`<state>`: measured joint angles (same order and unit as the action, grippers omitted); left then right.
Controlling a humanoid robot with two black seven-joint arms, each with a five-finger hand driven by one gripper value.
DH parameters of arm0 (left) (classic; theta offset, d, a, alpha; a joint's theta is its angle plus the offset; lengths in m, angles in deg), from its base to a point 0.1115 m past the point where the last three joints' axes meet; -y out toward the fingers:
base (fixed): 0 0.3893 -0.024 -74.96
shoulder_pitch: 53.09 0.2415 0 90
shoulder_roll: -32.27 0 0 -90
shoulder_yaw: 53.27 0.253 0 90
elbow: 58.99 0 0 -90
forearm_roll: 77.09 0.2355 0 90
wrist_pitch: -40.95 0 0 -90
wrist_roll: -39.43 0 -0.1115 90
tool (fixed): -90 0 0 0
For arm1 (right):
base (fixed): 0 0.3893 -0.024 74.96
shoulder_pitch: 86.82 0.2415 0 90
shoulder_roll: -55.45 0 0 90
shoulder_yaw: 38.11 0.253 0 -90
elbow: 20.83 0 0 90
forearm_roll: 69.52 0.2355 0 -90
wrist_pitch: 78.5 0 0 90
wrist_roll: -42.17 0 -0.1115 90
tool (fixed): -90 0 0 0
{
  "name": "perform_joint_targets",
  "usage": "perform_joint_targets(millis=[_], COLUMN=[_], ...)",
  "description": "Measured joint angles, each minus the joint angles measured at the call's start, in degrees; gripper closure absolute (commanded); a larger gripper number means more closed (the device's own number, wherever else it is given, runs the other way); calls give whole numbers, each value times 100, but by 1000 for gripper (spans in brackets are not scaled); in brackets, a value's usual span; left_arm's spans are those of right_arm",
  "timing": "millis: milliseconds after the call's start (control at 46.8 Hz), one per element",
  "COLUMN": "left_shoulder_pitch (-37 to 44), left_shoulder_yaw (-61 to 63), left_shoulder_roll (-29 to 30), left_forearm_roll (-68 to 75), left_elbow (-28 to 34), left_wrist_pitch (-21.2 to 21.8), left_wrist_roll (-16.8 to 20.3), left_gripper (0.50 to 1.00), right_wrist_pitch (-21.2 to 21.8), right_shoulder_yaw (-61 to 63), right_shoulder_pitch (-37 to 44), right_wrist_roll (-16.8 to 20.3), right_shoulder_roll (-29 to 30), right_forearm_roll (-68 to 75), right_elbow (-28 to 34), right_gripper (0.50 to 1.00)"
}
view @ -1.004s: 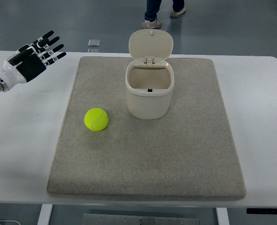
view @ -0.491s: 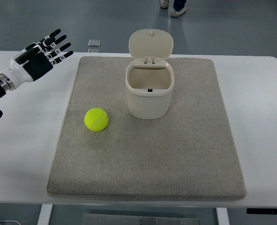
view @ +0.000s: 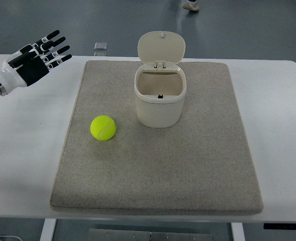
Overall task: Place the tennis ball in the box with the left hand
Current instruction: 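Move the left hand forward over the mat toward the tennis ball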
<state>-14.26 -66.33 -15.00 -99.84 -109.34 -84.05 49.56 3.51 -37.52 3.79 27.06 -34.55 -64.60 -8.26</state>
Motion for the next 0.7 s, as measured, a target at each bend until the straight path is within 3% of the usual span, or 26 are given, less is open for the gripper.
perform_joint_targets(millis=[470, 705], left_shoulder_pitch=[37, 32], left_shoulder_yaw=[-319, -548], left_shoulder_roll=[127, 269], left_forearm_roll=[2678, 3792], left_elbow=[14, -13], left_wrist_pitch=[-1, -1], left_wrist_roll=[115, 531], left_gripper=[506, 506], right_wrist_pitch=[-3, 0], right_shoulder_yaw=[1, 0], right_shoulder_pitch=[0, 0], right_wrist_roll=[0, 0], right_shoulder_roll=[0, 0], right_forearm_roll=[0, 0], right_elbow=[0, 0], right_gripper=[562, 562])
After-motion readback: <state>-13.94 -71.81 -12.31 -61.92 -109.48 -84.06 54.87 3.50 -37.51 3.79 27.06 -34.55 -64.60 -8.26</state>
